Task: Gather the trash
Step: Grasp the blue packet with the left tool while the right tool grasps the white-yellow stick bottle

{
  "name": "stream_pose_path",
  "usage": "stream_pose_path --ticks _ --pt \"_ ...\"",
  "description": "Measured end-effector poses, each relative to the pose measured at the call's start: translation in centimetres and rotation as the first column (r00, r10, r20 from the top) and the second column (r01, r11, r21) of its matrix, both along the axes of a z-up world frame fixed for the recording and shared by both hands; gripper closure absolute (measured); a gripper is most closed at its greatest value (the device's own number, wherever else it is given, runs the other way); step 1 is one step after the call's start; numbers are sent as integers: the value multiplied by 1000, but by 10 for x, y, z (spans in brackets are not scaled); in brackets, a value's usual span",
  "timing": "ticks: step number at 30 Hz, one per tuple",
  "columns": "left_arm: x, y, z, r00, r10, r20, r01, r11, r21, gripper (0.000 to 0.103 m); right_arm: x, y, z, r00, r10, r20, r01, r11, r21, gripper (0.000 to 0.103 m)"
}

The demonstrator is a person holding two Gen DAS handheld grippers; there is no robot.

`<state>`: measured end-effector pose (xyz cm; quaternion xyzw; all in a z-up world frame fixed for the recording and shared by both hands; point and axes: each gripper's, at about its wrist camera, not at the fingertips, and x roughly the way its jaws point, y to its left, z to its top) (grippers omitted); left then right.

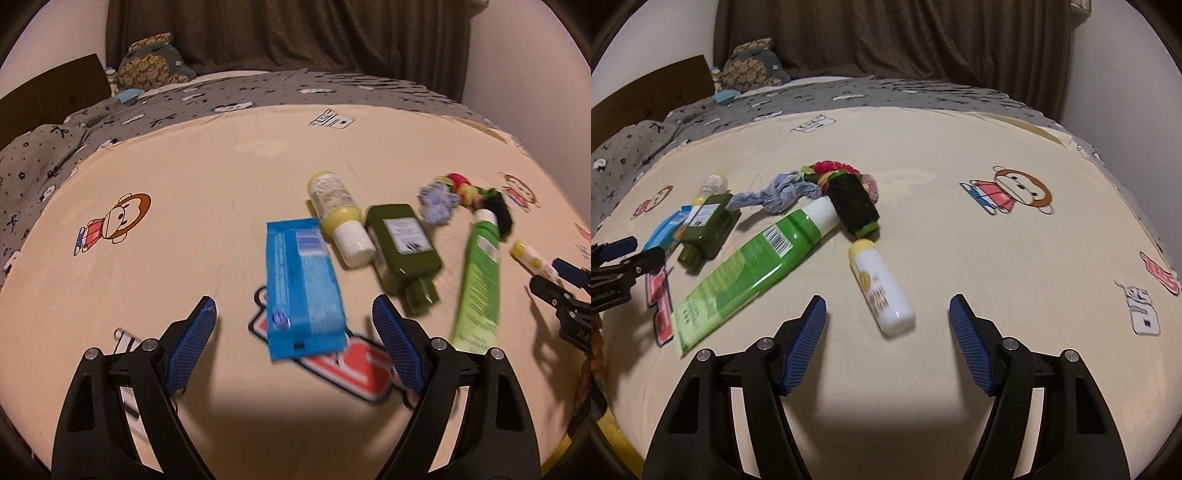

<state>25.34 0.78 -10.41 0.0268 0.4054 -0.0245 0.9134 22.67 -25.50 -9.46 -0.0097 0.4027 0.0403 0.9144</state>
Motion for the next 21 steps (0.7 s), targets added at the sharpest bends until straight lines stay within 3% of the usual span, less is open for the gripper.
stream_pose_path --ticks 4,7,8,10,11,21 --pt "21 0 -9 999 9 -47 -9 1000 -5 26 13 0 -4 1000 -5 -12 5 1000 11 37" --pt "31 0 -12 998 6 -60 -7 1000 -15 36 18 2 -6 1000 1 -24 -1 1000 11 48" --pt "33 0 -12 998 1 -62 -2 1000 -19 40 18 4 -6 1000 11 -27 -11 1000 9 57" --pt "34 -1 -10 998 -9 -62 7 1000 -26 63 16 6 -5 999 21 -24 -21 1000 5 74" --pt "34 0 -10 998 -9 -63 7 1000 -26 63 14 6 -5 999 24 -25 -24 1000 2 82" --pt "-12 0 -8 997 -69 -37 68 997 -23 67 -33 10 1 996 83 -31 -84 996 -29 82"
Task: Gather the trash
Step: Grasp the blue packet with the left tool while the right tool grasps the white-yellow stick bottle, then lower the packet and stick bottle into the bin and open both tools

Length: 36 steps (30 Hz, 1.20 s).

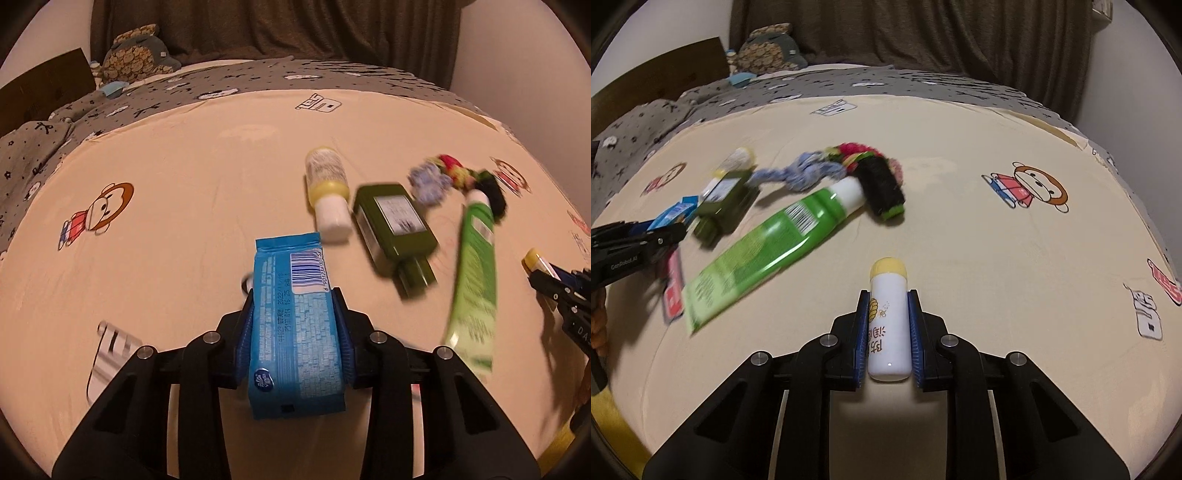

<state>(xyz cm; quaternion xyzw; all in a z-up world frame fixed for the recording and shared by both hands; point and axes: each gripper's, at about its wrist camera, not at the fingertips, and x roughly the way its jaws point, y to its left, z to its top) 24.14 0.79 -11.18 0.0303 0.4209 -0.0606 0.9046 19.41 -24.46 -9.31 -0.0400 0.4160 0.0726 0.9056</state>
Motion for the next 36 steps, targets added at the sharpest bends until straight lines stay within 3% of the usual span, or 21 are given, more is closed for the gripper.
stream_pose_path --ticks 5,14,20,26,32,36 --pt "-42 -2 6 999 -42 25 42 999 -24 68 -35 -2 10 1000 12 23 -12 1000 -6 82" --pt "-154 -14 34 974 -162 157 169 985 -36 68 -138 -11 45 989 59 138 -65 997 44 82" --pt "-209 -24 29 957 -244 154 254 966 -50 68 -195 -9 44 985 81 149 -101 986 131 82" --pt "-251 -32 7 947 -307 92 316 944 -93 68 -228 1 10 992 113 60 -122 976 180 82" --pt "-276 -47 -44 925 -374 -66 364 923 -124 68 -235 8 -39 990 117 -83 -95 968 231 82" --pt "-275 -49 -87 912 -367 -185 349 929 -123 67 -233 15 -64 978 128 -164 -84 964 252 82"
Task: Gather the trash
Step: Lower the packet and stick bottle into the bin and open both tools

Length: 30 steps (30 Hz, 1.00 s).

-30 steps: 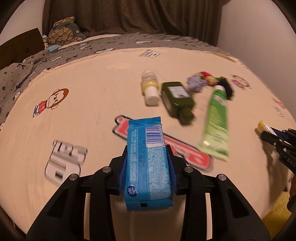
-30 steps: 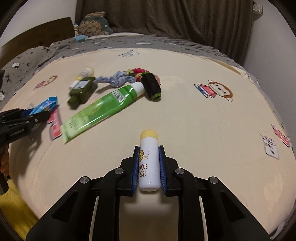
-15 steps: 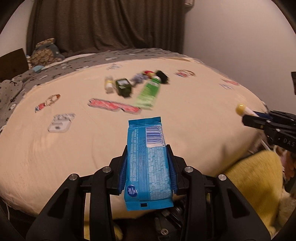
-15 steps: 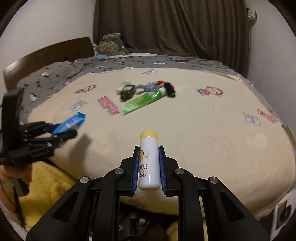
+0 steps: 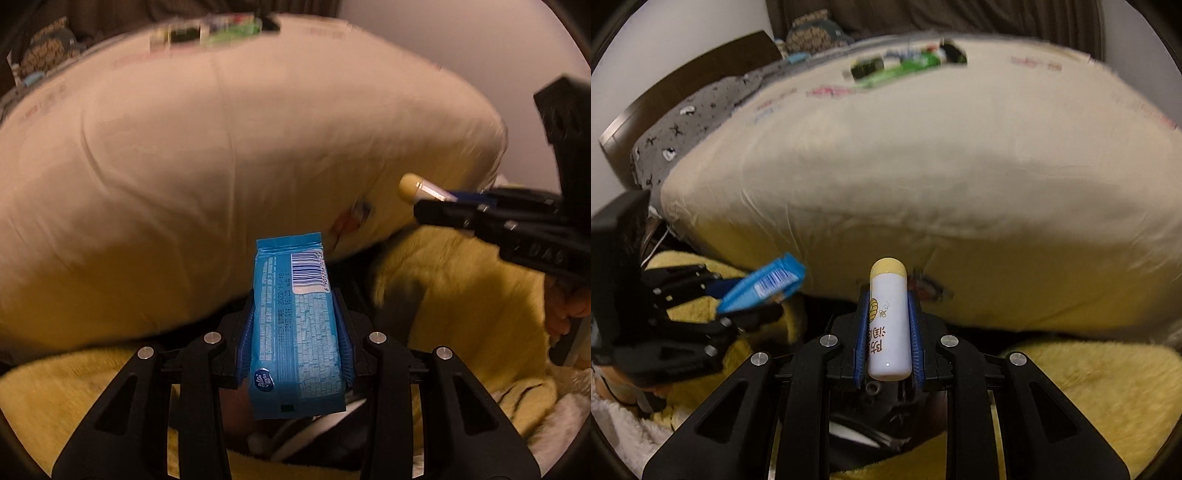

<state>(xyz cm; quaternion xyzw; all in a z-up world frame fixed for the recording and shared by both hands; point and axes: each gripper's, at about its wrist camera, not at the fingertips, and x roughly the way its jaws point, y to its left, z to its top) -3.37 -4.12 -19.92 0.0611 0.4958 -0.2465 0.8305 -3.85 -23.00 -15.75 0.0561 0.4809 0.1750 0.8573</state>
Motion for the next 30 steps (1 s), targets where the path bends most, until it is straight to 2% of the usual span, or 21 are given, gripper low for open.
stream_pose_path --ticks 6,11,17,19,22,23,25,28,30 --pt "3 -6 -38 995 0 -98 4 999 44 67 3 13 -38 992 9 -129 -10 1000 -8 82" --pt "8 -11 -58 988 -1 -157 10 998 59 67 5 24 -66 974 7 -228 -15 999 -35 82" --pt "10 -15 -66 982 -15 -190 29 997 68 65 9 31 -66 974 -4 -226 -10 998 -63 80" --pt "10 -15 -67 982 -6 -191 22 997 81 60 10 30 -64 975 -11 -223 -3 998 -65 78" --pt "12 -10 -69 983 14 -184 3 996 90 50 11 24 -60 979 -27 -204 16 998 -56 41" --pt "13 -8 -67 984 19 -179 -3 996 91 48 11 21 -57 980 -30 -198 20 998 -54 39" --pt "14 -4 -61 987 34 -157 -19 995 94 39 13 14 -51 983 -47 -176 38 998 -51 38" --pt "15 4 -49 992 57 -110 -45 993 107 32 16 2 -35 988 -81 -128 75 996 -56 22" --pt "16 8 -40 994 61 -88 -51 993 109 31 17 -2 -24 991 -94 -100 88 994 -63 19"
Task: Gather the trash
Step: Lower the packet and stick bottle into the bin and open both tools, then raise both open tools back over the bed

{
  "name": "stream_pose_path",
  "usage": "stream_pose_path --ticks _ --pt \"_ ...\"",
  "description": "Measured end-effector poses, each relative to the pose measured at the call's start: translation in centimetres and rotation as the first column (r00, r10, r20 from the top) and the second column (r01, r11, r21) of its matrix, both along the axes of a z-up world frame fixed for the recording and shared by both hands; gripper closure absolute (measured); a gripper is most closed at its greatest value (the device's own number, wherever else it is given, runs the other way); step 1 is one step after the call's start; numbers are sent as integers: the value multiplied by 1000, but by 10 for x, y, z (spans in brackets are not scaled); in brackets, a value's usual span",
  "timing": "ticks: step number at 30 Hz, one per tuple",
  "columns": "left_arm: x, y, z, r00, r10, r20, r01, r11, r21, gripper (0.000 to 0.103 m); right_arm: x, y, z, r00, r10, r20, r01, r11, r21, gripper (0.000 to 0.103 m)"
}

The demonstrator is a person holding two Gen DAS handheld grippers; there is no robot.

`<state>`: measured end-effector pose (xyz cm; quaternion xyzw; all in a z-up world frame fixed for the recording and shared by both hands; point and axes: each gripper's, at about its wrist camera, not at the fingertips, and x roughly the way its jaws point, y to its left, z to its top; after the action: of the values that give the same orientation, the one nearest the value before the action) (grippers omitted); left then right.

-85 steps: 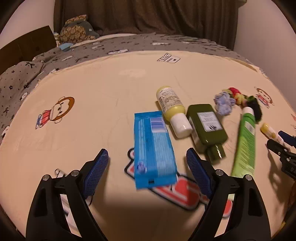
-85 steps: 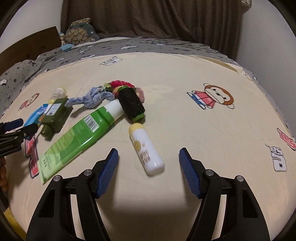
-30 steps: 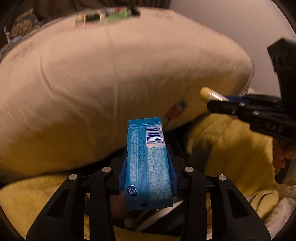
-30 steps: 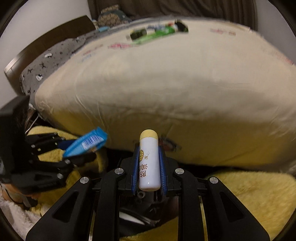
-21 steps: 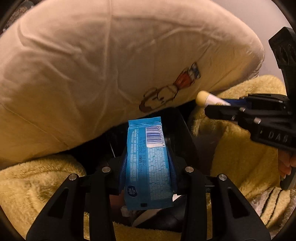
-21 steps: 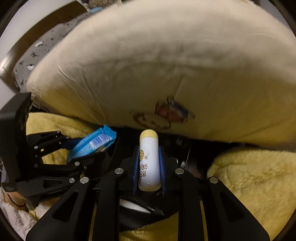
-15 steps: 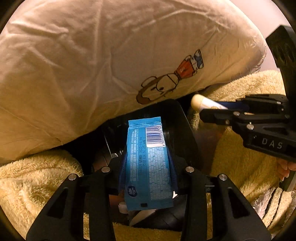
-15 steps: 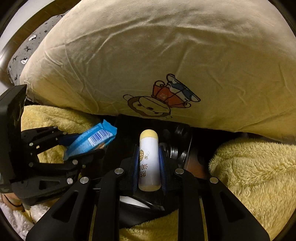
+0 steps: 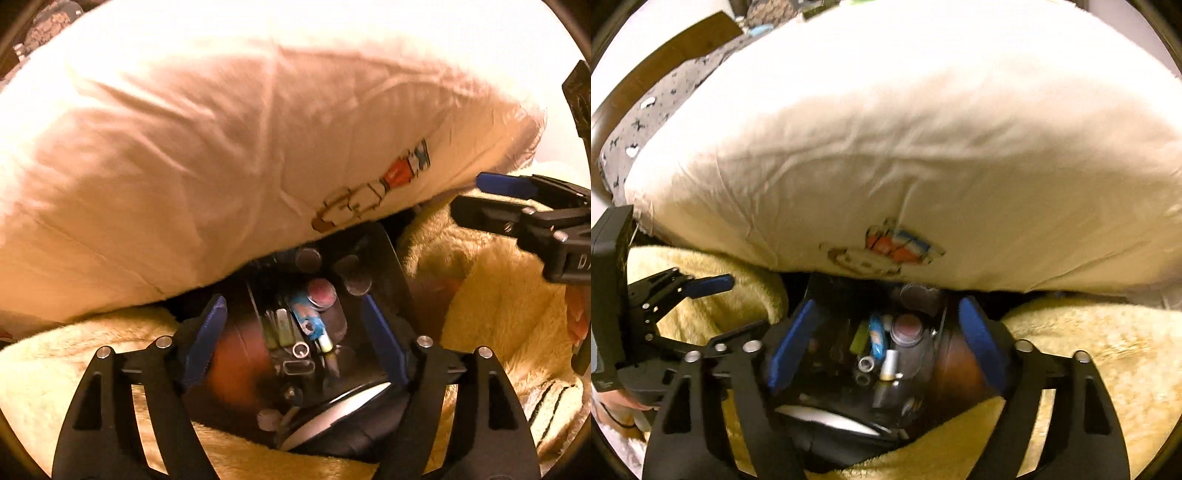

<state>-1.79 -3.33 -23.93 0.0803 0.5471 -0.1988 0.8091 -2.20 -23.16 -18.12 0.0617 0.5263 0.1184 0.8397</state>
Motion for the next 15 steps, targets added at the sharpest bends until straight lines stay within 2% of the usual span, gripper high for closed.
stream_pose_path --ticks 3,8,15 --pt "1 5 19 999 8 38 -8 1000 6 30 3 0 20 998 -8 55 10 999 -32 17" --pt "11 16 60 989 39 142 -40 999 2 30 11 -3 50 991 -4 136 8 999 -34 16" --pt "40 33 118 949 102 298 -104 995 -12 30 41 -17 88 967 -26 255 49 995 -83 16"
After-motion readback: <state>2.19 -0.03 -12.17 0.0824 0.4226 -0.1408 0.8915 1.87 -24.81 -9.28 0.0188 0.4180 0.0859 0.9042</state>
